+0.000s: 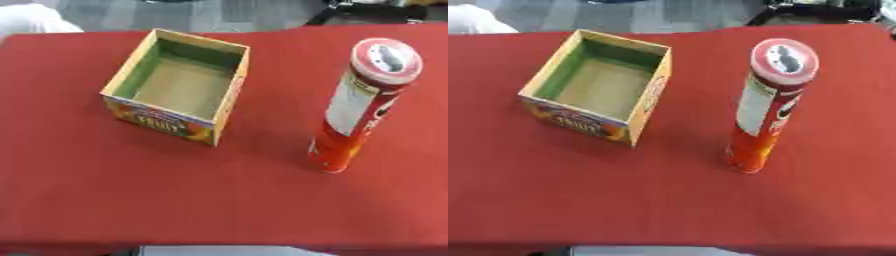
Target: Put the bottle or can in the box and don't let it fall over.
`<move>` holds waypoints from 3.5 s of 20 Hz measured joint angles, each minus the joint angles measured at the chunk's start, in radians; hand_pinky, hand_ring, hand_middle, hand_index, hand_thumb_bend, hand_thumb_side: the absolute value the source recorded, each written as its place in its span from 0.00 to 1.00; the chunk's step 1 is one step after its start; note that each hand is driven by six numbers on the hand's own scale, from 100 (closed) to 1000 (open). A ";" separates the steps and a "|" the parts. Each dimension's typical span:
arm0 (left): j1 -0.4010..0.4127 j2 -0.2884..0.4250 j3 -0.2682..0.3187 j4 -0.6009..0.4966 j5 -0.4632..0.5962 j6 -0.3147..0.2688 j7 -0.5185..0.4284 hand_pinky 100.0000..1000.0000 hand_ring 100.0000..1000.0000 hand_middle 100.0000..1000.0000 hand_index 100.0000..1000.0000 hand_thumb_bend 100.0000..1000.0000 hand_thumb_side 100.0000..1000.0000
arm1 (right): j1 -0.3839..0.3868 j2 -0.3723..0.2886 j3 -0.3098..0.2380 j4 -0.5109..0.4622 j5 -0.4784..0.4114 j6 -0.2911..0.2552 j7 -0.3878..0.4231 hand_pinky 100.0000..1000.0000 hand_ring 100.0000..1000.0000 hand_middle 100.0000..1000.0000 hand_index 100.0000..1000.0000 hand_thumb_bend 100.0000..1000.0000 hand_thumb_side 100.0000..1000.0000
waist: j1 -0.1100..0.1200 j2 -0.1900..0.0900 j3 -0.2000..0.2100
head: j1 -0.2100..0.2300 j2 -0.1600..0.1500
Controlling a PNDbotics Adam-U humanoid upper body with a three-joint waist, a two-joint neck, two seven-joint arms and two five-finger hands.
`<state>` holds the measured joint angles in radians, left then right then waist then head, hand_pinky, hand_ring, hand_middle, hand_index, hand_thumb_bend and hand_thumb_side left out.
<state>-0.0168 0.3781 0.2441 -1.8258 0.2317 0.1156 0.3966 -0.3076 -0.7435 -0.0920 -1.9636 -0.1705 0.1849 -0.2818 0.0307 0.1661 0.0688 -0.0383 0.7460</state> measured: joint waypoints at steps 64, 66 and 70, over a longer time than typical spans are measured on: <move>0.001 0.000 0.000 0.000 0.000 0.001 0.001 0.68 0.82 0.74 0.77 0.37 0.75 | 0.220 0.064 0.052 0.161 0.067 -0.144 0.330 0.74 0.77 0.89 0.88 1.00 0.49 | 0.012 -0.003 -0.007 | -0.016 -0.009; 0.001 0.000 0.000 0.000 0.000 0.001 0.001 0.68 0.82 0.74 0.77 0.37 0.75 | 0.219 0.069 0.060 0.167 0.061 -0.145 0.335 0.74 0.77 0.89 0.88 1.00 0.49 | 0.012 -0.003 -0.006 | -0.016 -0.010; 0.001 0.000 0.000 0.000 0.000 0.000 0.000 0.68 0.82 0.74 0.77 0.37 0.75 | 0.208 0.074 0.074 0.183 0.057 -0.145 0.342 0.74 0.77 0.89 0.88 1.00 0.49 | 0.014 -0.002 -0.004 | -0.018 -0.010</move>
<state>-0.0156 0.3782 0.2444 -1.8255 0.2316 0.1158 0.3965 -0.0999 -0.6698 -0.0183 -1.7807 -0.1140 0.0401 0.0602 0.0443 0.1636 0.0646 -0.0559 0.7357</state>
